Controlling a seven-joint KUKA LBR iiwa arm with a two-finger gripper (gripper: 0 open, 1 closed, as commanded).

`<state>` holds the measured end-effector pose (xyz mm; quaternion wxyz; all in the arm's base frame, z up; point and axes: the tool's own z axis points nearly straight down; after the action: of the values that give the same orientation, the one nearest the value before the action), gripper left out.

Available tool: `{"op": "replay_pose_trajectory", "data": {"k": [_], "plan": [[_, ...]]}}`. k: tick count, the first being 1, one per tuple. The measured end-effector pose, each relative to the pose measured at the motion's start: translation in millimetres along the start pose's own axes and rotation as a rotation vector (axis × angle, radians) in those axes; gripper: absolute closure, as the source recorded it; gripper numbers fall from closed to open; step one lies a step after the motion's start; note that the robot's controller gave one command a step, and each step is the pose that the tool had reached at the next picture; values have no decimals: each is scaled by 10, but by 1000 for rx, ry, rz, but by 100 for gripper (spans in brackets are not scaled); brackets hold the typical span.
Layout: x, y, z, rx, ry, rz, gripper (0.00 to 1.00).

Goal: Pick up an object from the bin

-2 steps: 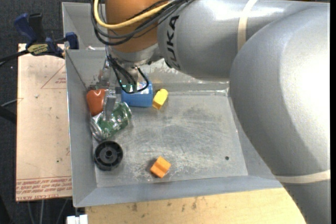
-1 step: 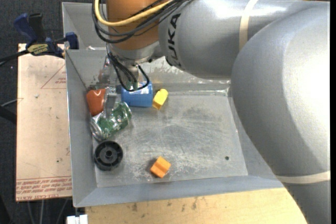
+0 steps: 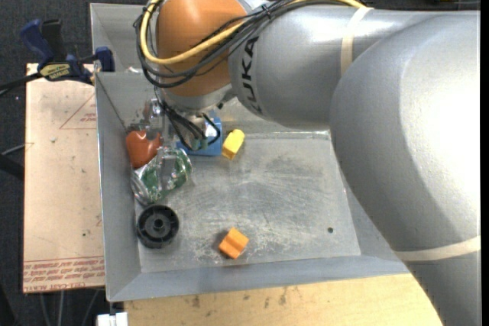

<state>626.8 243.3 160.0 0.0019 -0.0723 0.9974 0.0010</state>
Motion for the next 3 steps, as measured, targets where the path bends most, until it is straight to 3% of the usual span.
{"op": "replay_pose_trajectory", "data": {"k": [1, 2, 3], "plan": [[275, -99, 247, -1, 1, -323, 0], [367, -152, 416, 0, 3, -403, 0], [402, -110, 665, 0, -2, -583, 0]]}}
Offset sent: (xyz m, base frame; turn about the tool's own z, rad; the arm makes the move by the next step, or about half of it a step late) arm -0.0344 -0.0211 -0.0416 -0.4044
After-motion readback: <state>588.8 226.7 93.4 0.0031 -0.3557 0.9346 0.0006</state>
